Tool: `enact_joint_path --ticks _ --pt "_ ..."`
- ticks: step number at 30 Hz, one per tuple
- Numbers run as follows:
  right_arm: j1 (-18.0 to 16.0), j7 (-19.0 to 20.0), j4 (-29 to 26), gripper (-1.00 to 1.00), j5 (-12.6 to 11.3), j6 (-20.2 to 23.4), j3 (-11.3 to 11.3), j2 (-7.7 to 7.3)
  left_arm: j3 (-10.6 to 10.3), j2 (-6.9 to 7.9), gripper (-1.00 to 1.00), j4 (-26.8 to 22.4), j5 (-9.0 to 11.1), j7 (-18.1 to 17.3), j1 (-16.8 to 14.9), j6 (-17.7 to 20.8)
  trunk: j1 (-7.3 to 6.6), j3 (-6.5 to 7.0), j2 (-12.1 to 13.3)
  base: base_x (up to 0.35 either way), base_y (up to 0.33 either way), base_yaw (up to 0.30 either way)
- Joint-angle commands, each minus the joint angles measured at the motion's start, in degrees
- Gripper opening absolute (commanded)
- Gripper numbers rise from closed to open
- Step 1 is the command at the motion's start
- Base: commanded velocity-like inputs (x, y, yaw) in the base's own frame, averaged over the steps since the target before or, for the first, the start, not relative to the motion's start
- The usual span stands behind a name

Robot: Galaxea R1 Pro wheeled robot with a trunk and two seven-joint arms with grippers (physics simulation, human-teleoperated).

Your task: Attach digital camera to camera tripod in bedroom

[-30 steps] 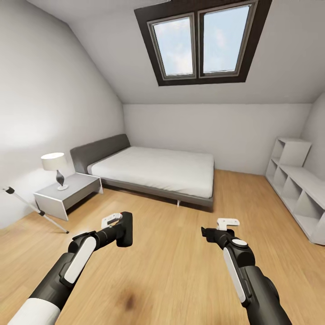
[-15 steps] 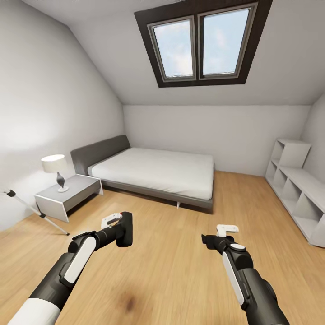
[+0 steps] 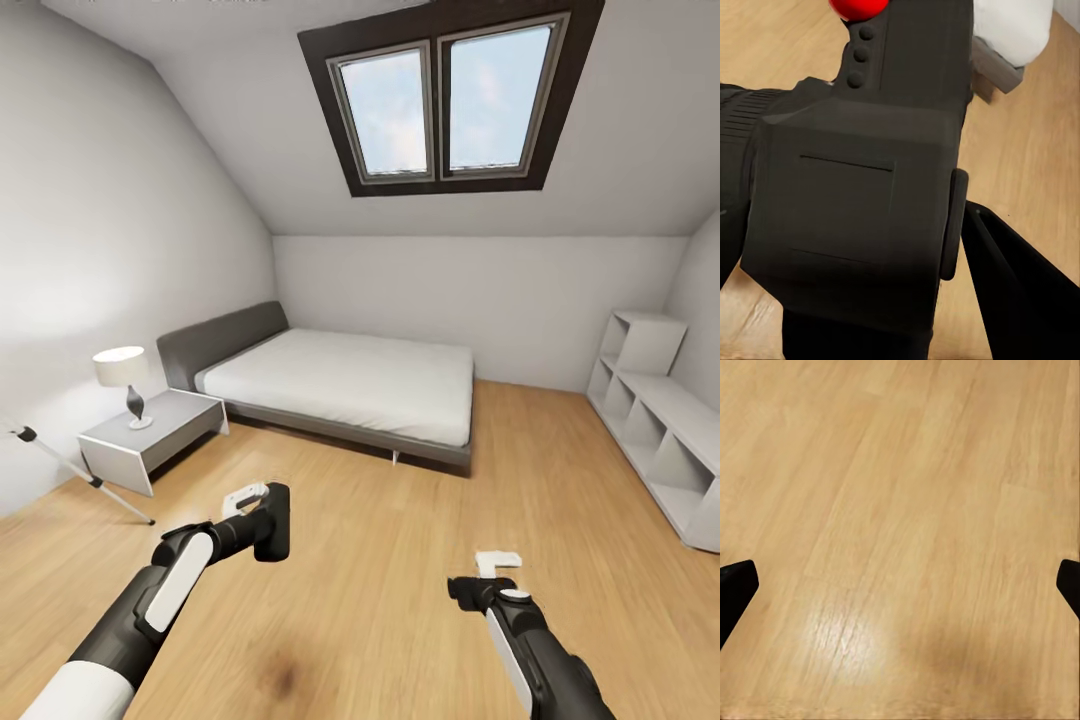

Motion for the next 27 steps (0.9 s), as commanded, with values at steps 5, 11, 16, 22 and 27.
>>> enact_joint_path --ticks 5,11,16,22,27 --pt "0.0 -0.2 17.1 1.00 2.3 -5.9 0.0 -2.29 -0.2 0.30 -1.00 7.0 0.5 0.5 0.0 -2.8 -1.11 0.84 2.0 0.000 0.000 0.000" --pt "0.0 -0.7 28.1 1.00 2.8 -11.0 0.0 -3.23 -0.2 1.54 -1.00 16.1 0.8 0.9 0.0 -3.9 -2.43 1.92 4.4 0.000 0.000 0.000" --pt "0.0 -0.9 35.8 1.00 2.7 -12.3 -0.1 -3.99 -0.2 2.57 -1.00 32.4 0.7 0.6 0.0 -4.4 -3.09 2.46 5.6 0.000 0.000 0.000" --pt "0.0 -1.0 47.4 1.00 2.9 -16.0 -0.1 -5.44 -0.3 1.90 -1.00 53.8 -0.2 0.4 0.1 -9.3 -3.09 2.46 5.6 0.000 0.000 0.000" --pt "0.2 -1.0 52.8 1.00 2.8 -23.3 -0.1 -5.93 -0.3 1.06 -1.00 59.5 -1.6 0.2 1.2 -18.5 -3.09 2.46 5.6 0.000 0.000 0.000"
